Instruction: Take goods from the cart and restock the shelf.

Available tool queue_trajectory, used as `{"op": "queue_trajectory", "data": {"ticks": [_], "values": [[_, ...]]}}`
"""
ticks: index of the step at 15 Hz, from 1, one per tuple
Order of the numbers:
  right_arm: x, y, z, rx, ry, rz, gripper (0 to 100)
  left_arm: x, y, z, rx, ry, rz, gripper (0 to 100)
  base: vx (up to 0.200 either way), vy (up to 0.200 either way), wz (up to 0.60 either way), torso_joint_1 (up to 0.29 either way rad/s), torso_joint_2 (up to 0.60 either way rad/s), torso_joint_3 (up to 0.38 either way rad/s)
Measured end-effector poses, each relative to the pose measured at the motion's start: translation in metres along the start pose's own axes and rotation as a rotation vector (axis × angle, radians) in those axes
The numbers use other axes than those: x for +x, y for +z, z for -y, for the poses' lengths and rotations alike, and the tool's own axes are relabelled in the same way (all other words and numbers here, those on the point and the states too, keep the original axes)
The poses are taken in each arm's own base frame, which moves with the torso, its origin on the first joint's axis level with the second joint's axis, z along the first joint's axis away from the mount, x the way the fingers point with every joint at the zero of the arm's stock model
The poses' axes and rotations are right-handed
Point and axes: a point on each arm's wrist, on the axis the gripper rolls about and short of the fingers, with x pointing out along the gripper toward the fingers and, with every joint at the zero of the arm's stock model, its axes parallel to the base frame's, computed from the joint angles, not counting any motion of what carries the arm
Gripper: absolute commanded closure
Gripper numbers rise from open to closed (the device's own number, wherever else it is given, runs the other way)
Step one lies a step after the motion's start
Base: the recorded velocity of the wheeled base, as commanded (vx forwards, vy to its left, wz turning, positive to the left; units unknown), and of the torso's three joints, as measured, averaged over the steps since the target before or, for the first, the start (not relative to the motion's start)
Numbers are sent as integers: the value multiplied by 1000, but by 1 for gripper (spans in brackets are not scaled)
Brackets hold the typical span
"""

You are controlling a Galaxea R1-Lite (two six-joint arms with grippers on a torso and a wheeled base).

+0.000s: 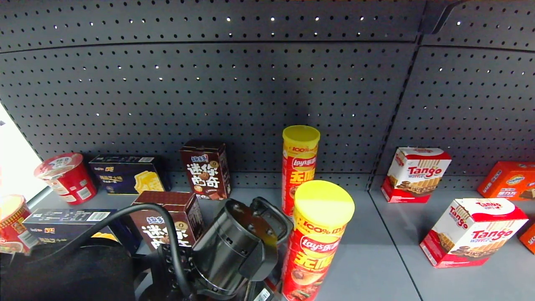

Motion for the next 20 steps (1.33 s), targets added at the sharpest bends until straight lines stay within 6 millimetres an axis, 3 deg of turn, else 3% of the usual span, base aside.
{"op": "queue_trajectory", "data": {"ticks": [11,14,20], "values": [[0,0,0,-1,0,0,0,6,-4,0,-1,-6,-5,0,0,0,0,0,0,0],[0,0,0,-2,0,-1,0,-4,-10,-4,-6,0,1,0,0,0,0,0,0,0],[0,0,0,-7,2,-2,0,-25,0,-24,-66,40,78,0,0,0,0,0,0,0]]}}
